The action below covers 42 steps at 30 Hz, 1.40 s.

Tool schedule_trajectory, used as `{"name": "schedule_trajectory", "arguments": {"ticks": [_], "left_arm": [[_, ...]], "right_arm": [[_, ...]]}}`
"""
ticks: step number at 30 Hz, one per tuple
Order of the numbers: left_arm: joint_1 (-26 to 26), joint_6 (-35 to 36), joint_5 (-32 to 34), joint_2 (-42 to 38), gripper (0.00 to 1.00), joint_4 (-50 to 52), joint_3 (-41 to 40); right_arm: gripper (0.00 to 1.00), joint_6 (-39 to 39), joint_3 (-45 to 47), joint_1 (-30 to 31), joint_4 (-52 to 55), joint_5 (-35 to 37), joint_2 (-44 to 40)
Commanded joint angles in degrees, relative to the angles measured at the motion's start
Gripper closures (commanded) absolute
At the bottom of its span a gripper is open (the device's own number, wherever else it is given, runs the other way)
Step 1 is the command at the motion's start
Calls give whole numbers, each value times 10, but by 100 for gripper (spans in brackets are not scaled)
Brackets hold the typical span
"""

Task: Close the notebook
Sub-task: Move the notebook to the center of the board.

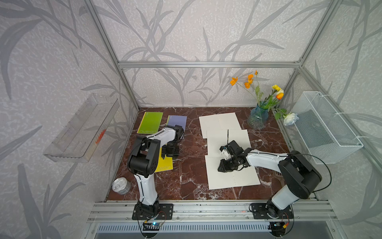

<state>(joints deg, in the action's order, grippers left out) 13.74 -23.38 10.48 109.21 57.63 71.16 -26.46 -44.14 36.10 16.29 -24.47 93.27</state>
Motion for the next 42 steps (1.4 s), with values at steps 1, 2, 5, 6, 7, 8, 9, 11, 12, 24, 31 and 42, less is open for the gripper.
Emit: {"name": "schedule_trajectory", "arguments": {"ticks": [1, 2, 5, 6, 7, 8, 9, 11, 12, 24, 31, 42], "left_arm": [[-39, 23, 5, 2, 42, -9, -11], [-49, 26, -1, -3, 42, -14, -12], [-69, 32, -13, -7, 42, -20, -8], [-73, 37, -15, -6, 42, -22, -5], [-77, 39, -15, -5, 42, -22, -4], [-81, 41, -13, -1, 42, -20, -1], [-87, 43, -11, 3, 42, -19, 2], [-95, 44, -1, 13, 42, -16, 6], [-99, 45, 2, 18, 42, -16, 7], [-139, 56, 26, 54, 42, -11, 31], [-154, 55, 46, 62, 42, 0, 34], [-160, 55, 64, 66, 42, 11, 39]], "right_arm": [[78, 13, 17, -6, 86, 71, 24], [78, 14, 14, -6, 89, 71, 24], [78, 15, 8, -7, 95, 72, 25], [78, 15, 6, -7, 97, 71, 25], [78, 15, 5, -7, 99, 72, 24], [78, 15, 4, -7, 101, 72, 23], [78, 15, 3, -7, 104, 74, 21], [78, 15, 3, -7, 108, 77, 20], [78, 16, 2, -7, 110, 78, 19], [78, 18, -5, -8, 126, 82, 20], [78, 20, -16, -8, 137, 82, 23], [78, 19, -20, -8, 143, 86, 21]]}}
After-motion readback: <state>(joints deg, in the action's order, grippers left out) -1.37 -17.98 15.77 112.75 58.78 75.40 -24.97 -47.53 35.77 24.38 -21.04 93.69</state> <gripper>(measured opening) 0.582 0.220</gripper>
